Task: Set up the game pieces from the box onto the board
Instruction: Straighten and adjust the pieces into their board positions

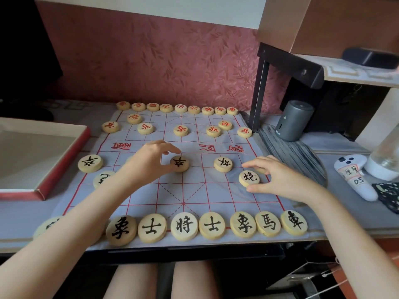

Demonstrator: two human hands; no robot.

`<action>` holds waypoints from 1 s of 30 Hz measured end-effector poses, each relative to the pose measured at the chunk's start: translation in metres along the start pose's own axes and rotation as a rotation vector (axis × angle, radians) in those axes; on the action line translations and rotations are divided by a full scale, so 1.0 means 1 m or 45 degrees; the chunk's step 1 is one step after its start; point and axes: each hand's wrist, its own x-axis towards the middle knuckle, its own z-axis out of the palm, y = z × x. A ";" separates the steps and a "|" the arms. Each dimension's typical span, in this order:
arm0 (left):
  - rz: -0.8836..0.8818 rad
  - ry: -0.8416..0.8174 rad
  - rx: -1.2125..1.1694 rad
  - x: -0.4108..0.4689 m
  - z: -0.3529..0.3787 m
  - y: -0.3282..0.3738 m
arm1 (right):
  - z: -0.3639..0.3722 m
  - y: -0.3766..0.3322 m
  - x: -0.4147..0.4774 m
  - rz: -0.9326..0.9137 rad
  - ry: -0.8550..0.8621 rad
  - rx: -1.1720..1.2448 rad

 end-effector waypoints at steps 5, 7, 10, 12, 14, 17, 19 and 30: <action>-0.075 -0.150 0.004 0.005 -0.002 -0.001 | 0.005 -0.015 0.018 0.009 0.175 0.061; -0.133 -0.184 0.000 0.008 -0.002 0.000 | 0.013 -0.020 0.031 0.064 0.233 -0.013; -0.200 -0.184 -0.015 0.011 0.000 0.004 | 0.022 -0.029 0.047 0.154 0.306 -0.107; -0.237 -0.153 -0.030 0.012 0.002 0.007 | 0.027 -0.035 0.055 0.183 0.341 -0.150; -0.306 -0.116 -0.040 0.013 0.004 0.010 | 0.031 -0.039 0.062 0.200 0.353 -0.230; -0.414 -0.094 0.002 0.014 0.008 0.013 | 0.036 -0.040 0.067 0.224 0.366 -0.293; -0.451 -0.089 0.029 0.015 0.008 0.015 | 0.038 -0.039 0.069 0.232 0.376 -0.276; -0.363 -0.106 -0.001 0.017 0.013 0.009 | 0.032 -0.034 0.067 0.153 0.097 0.039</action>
